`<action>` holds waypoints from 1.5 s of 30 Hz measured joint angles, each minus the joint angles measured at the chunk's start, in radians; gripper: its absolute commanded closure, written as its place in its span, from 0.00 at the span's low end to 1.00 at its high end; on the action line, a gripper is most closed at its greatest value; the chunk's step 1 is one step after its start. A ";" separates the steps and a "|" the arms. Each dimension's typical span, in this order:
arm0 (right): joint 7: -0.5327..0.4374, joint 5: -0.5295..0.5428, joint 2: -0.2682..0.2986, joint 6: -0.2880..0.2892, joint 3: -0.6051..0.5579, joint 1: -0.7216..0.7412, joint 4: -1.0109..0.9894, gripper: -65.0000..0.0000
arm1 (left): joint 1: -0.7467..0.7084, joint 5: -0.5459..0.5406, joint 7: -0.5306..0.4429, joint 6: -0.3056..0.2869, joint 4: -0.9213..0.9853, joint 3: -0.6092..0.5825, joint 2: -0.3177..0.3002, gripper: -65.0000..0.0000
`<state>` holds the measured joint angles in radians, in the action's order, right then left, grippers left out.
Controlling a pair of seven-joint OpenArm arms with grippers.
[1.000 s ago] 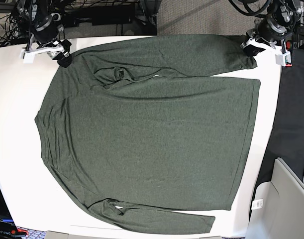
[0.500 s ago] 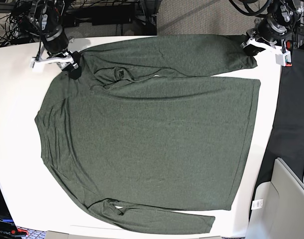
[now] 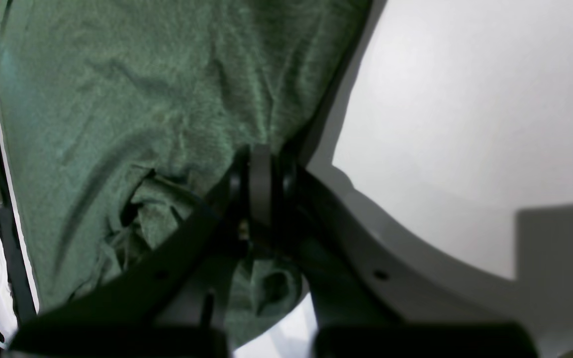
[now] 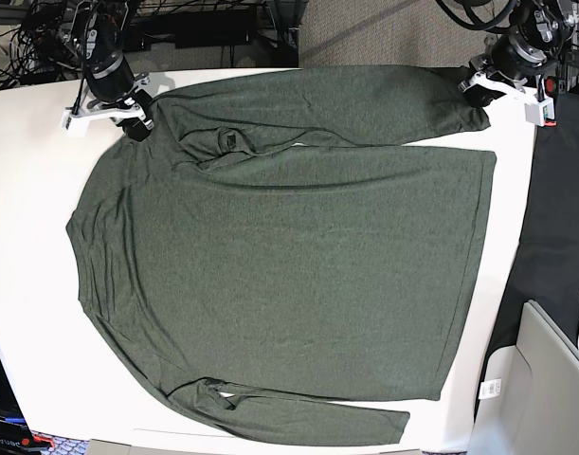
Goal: Fold the T-shirt properly
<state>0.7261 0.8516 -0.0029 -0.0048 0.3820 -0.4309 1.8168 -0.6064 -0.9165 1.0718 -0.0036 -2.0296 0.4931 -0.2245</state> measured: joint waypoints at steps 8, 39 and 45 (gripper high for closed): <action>0.023 -0.002 0.014 -0.006 0.013 -0.083 0.168 0.99 | 0.000 0.000 0.000 0.000 0.000 0.000 0.000 1.00; 0.022 0.172 0.093 -0.003 0.092 -0.217 0.202 0.98 | -0.067 -0.195 0.000 -0.132 -0.022 0.175 -0.039 1.00; 0.031 0.063 0.089 -0.010 0.033 -0.184 0.199 0.83 | -0.025 -0.195 0.002 -0.135 -0.021 0.174 -0.039 1.00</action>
<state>0.7567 0.9150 0.0864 -0.0147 0.4149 -0.6151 2.0155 -0.6312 -1.1114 1.0733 -0.1390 -2.0510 0.6666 -0.2630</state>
